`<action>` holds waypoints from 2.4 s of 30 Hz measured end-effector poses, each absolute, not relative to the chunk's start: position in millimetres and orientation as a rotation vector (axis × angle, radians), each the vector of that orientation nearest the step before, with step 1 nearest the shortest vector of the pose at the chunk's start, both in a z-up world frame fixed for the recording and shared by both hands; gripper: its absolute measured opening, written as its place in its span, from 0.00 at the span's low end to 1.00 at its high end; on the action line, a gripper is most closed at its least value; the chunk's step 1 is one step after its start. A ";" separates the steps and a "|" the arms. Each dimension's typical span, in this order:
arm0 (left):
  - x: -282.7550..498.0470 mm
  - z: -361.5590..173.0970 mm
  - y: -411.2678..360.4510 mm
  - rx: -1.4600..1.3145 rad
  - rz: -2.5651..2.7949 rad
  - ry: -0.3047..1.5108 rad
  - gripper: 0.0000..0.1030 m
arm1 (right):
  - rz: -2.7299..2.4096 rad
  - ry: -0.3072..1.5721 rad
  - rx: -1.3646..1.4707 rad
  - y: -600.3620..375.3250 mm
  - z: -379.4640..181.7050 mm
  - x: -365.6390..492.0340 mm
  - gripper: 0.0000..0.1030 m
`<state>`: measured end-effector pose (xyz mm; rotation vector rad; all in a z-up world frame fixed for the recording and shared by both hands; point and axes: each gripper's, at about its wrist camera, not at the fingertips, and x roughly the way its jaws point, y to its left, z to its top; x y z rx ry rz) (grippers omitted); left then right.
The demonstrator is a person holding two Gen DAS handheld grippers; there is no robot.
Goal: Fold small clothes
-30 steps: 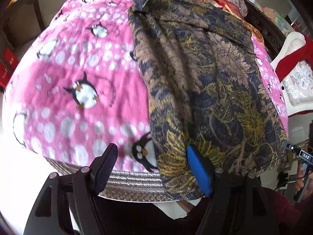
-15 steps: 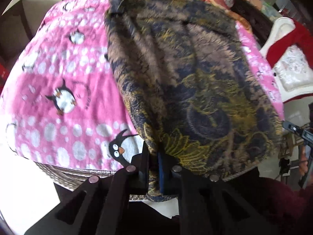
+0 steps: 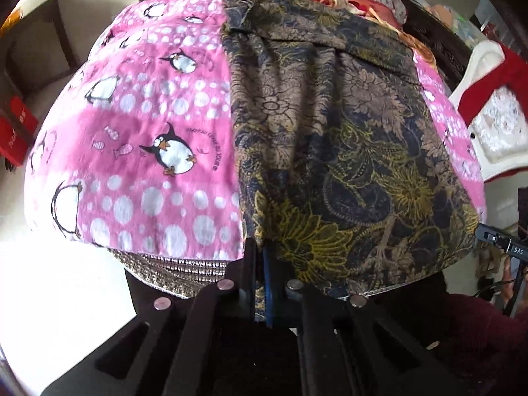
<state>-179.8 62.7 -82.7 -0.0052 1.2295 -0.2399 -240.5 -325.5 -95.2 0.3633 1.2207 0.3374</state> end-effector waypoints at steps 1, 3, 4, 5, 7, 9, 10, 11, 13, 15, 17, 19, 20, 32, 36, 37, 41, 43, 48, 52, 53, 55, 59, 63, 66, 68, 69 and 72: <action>-181.2 -84.9 59.2 0.019 -0.234 1.224 0.03 | 0.343 1.235 0.355 -323.1 -98.4 -241.0 0.39; -183.1 -91.6 56.8 0.053 -0.217 1.218 0.03 | 0.364 1.268 0.341 -315.2 -105.7 -242.5 0.38; -183.3 -93.0 54.6 0.062 -0.210 1.220 0.03 | 0.359 1.270 0.327 -313.2 -107.1 -243.2 0.35; -183.6 -93.9 52.4 0.069 -0.202 1.221 0.03 | 0.338 1.268 0.296 -310.1 -107.2 -245.5 0.26; -183.5 -95.5 52.5 0.080 -0.193 1.221 0.03 | 0.321 1.264 0.260 -308.3 -104.3 -247.0 0.17; -183.3 -97.6 50.1 0.096 -0.187 1.220 0.03 | 0.354 1.257 0.318 -314.4 -98.9 -246.0 0.06; -182.6 -98.9 49.2 0.099 -0.185 1.220 0.03 | 0.363 1.260 0.324 -315.3 -96.3 -245.4 0.06; -182.2 -99.8 48.5 0.100 -0.182 1.220 0.03 | 0.362 1.267 0.309 -314.0 -93.8 -243.5 0.06; -181.8 -100.9 47.3 0.102 -0.177 1.222 0.03 | 0.354 1.276 0.268 -311.4 -88.1 -240.6 0.07; -180.8 -102.8 46.1 0.106 -0.174 1.222 0.04 | 0.360 1.279 0.275 -311.7 -83.3 -238.2 0.08; -180.2 -104.2 46.0 0.106 -0.171 1.224 0.04 | 0.367 1.279 0.275 -311.6 -81.8 -236.2 0.12; -179.9 -105.7 44.7 0.108 -0.169 1.225 0.04 | 0.353 1.291 0.271 -310.3 -85.9 -233.1 0.17; -179.6 -106.3 44.7 0.111 -0.168 1.225 0.04 | 0.352 1.303 0.277 -309.9 -90.0 -232.4 0.17; -174.1 -111.2 40.7 0.125 -0.161 1.238 0.07 | 0.361 1.292 0.233 -304.8 -88.6 -232.1 0.01; -168.9 -114.2 38.6 0.125 -0.148 1.248 0.25 | 0.399 1.252 0.283 -308.1 -75.4 -227.7 0.00; -167.3 -114.9 37.7 0.122 -0.145 1.250 0.27 | 0.409 1.237 0.305 -309.6 -71.6 -225.7 0.00; -162.3 -112.1 35.7 0.087 -0.187 1.267 0.09 | 0.440 1.179 0.388 -317.0 -58.2 -214.9 0.00; -158.0 -103.1 36.1 0.055 -0.239 1.265 0.08 | 0.446 1.150 0.408 -319.7 -50.8 -208.0 0.00; -138.0 -71.5 47.9 -0.066 -0.307 1.226 0.07 | 0.457 1.062 0.438 -327.8 -27.7 -183.4 0.00; -119.8 -48.5 50.5 -0.114 -0.308 1.169 0.07 | 0.455 0.984 0.457 -338.2 -10.0 -161.6 0.00; -116.2 -44.1 50.6 -0.122 -0.302 1.157 0.07 | 0.458 0.967 0.463 -342.9 -6.2 -156.7 0.00; -108.0 -32.2 47.0 -0.127 -0.297 1.114 0.07 | 0.455 0.934 0.473 -350.2 0.0 -144.3 0.00; -94.5 -11.0 40.2 -0.131 -0.302 1.039 0.07 | 0.418 0.913 0.514 -365.5 3.5 -118.4 0.00; -74.1 6.8 34.7 -0.128 -0.312 0.983 0.07 | 0.385 0.881 0.497 -372.8 14.1 -97.0 0.00; -55.2 16.0 32.1 -0.133 -0.318 0.960 0.07 | 0.375 0.858 0.479 -372.8 21.3 -83.1 0.00; -33.7 21.3 29.9 -0.129 -0.316 0.941 0.07 | 0.361 0.850 0.456 -372.2 24.3 -71.4 0.00; -27.1 21.9 29.5 -0.131 -0.319 0.938 0.07 | 0.359 0.843 0.452 -372.3 26.0 -63.2 0.00; 11.4 24.6 25.3 -0.143 -0.318 0.930 0.07 | 0.316 0.823 0.438 -375.5 30.0 -33.1 0.00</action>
